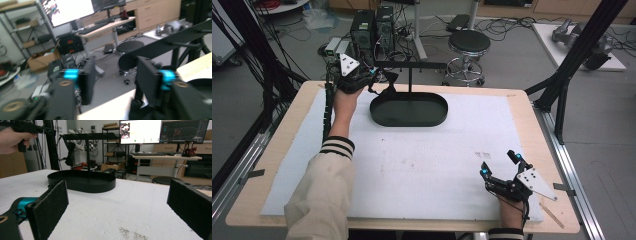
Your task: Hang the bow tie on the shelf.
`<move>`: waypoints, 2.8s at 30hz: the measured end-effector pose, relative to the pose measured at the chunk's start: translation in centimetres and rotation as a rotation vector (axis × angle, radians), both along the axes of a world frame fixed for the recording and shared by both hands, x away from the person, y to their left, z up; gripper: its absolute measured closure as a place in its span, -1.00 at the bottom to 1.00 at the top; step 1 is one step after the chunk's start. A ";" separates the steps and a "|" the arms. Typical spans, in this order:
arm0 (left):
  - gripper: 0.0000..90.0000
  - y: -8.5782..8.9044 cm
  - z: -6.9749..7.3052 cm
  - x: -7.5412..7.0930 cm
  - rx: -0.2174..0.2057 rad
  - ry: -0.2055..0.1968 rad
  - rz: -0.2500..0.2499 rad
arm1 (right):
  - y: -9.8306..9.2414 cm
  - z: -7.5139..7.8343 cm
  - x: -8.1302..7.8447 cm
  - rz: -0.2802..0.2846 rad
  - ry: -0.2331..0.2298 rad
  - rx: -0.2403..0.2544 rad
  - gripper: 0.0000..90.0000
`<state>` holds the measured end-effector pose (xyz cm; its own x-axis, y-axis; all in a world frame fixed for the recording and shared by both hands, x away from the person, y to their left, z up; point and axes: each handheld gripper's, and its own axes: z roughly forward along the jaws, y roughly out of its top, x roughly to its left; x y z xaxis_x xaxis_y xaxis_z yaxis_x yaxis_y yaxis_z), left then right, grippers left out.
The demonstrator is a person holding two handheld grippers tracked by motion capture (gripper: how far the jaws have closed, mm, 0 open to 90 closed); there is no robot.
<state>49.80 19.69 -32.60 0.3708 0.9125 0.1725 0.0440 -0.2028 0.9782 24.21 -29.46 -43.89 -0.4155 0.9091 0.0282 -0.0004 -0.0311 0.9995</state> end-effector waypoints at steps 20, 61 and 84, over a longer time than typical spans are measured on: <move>-0.72 7.1 1.5 -14.8 -0.283 -0.206 -0.122 | -0.7 0.3 -0.3 -0.043 -0.018 0.013 -0.94; -0.72 13.7 -9.4 -25.1 -0.215 -0.077 0.058 | -0.7 0.6 -0.8 -0.094 0.002 -0.016 -0.94; -0.72 13.5 -9.4 -25.0 -0.205 -0.061 0.044 | -0.7 0.8 -1.0 -0.103 0.003 -0.024 -0.94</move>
